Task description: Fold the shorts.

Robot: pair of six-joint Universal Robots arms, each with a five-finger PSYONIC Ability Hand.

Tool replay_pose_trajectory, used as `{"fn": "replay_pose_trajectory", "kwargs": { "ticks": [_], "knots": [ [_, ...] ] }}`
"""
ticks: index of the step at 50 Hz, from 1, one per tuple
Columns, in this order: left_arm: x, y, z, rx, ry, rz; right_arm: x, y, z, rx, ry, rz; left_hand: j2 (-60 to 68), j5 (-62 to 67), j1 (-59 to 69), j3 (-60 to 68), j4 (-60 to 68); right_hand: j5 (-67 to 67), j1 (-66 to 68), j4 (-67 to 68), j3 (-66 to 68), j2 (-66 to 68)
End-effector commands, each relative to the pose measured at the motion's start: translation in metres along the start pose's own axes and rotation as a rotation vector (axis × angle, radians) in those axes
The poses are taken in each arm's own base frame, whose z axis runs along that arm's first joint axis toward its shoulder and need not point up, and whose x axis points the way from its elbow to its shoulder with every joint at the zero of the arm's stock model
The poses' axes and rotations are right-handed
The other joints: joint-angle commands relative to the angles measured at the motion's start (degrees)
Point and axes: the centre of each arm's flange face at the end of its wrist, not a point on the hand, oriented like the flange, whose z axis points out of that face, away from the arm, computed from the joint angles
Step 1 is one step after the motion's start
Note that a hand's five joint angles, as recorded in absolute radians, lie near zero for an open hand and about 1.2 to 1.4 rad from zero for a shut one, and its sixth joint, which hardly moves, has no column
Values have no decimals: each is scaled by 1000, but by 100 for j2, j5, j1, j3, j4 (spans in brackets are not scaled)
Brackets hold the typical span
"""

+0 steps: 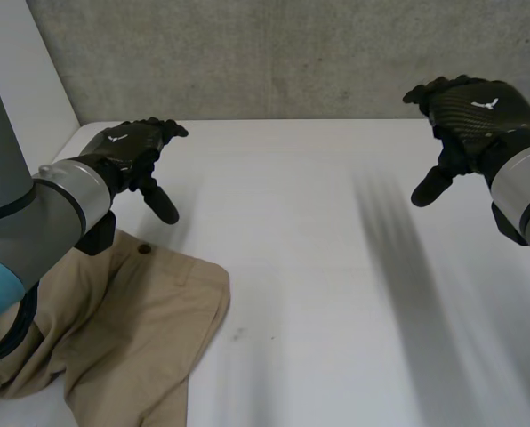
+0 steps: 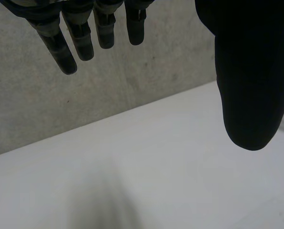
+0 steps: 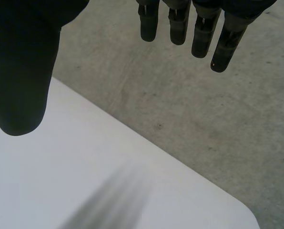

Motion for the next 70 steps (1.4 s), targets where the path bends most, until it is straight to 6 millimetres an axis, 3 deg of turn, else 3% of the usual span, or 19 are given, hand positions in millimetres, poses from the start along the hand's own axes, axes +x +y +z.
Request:
{"fn": "replay_pose_trajectory", "kwargs": {
  "ticks": [1, 5, 15, 19, 29, 32, 37, 40, 44, 45, 47, 48, 52, 55, 56, 58, 62, 69, 70],
  "knots": [
    [-6, 6, 2, -31, -57, 131, -9, 14, 6, -36, -52, -101, 108, -148, 102, 23, 8, -378, 214, -372, 21, -187],
    [-9, 16, 1, -74, -89, 237, -14, 23, 8, -60, -69, -163, 124, -131, 119, 40, 25, -378, 214, -372, 21, -187],
    [-29, 67, 15, -267, -142, 419, -13, 34, 10, -94, -68, -178, 242, -14, 237, 157, 143, -378, 214, -372, 21, -187],
    [-47, 75, 23, -309, -205, 434, -15, 44, 8, -113, -79, -178, 410, 154, 404, 325, 310, -378, 214, -372, 21, -187],
    [-61, 94, 43, -377, -226, 506, -23, 72, 1, -156, -112, -184, 1081, 825, 1075, 996, 981, -378, 214, -372, 21, -187],
    [-63, 95, 47, -377, -236, 518, -23, 76, -1, -164, -114, -186, 2005, 1749, 1999, 1920, 1905, -378, 214, -372, 21, -187],
    [-65, 85, 53, -341, -262, 527, -22, 77, -2, -163, -110, -194, 6942, 6686, 6936, 6857, 6842, -378, 214, -372, 21, -187],
    [-64, 74, 56, -290, -273, 530, -18, 77, 0, -163, -95, -195, 6952, 6696, 6946, 6867, 6852, -378, 214, -372, 21, -187],
    [-61, 34, 64, -117, -318, 535, -12, 77, 2, -162, -74, -192, 6952, 6696, 6946, 6867, 6852, -378, 214, -372, 21, -187],
    [-56, 11, 64, -22, -339, 532, -10, 76, 3, -159, -69, -192, 6952, 6696, 6946, 6867, 6852, -378, 214, -372, 21, -187],
    [-46, -16, 58, 82, -349, 525, -5, 75, 5, -150, -48, -190, 6952, 6696, 6946, 6867, 6852, -378, 214, -372, 21, -187],
    [-32, -41, 51, 188, -348, 520, -3, 75, 5, -150, -40, -190, 6952, 6696, 6946, 6867, 6852, -378, 214, -372, 21, -187],
    [10, -86, 26, 420, -318, 500, 12, 72, 9, -140, 14, -177, 6952, 6696, 6946, 6867, 6852, -378, 214, -372, 21, -187],
    [37, -99, 10, 517, -276, 485, 28, 68, 13, -121, 69, -163, 6952, 6696, 6946, 6867, 6852, -378, 214, -372, 21, -187],
    [56, -100, 0, 553, -234, 485, 30, 68, 13, -120, 77, -161, 6952, 6696, 6946, 6867, 6852, -378, 214, -372, 21, -187],
    [79, -93, -11, 565, -175, 497, 38, 66, 15, -108, 105, -151, 6952, 6696, 6946, 6867, 6852, -378, 214, -372, 21, -187],
    [117, -56, -27, 511, -55, 571, 47, 63, 16, -93, 133, -133, 6952, 6696, 6946, 6867, 6852, -378, 214, -372, 21, -187],
    [176, 51, -46, 311, 182, 709, 54, 61, 17, -90, 154, -129, 6952, 6696, 6946, 6867, 6852, -378, 214, -372, 21, -187],
    [192, 75, -51, 275, 241, 737, 54, 61, 17, -90, 154, -129, 6121, 5866, 6116, 6037, 6022, -378, 214, -372, 21, -187]
  ]
}}
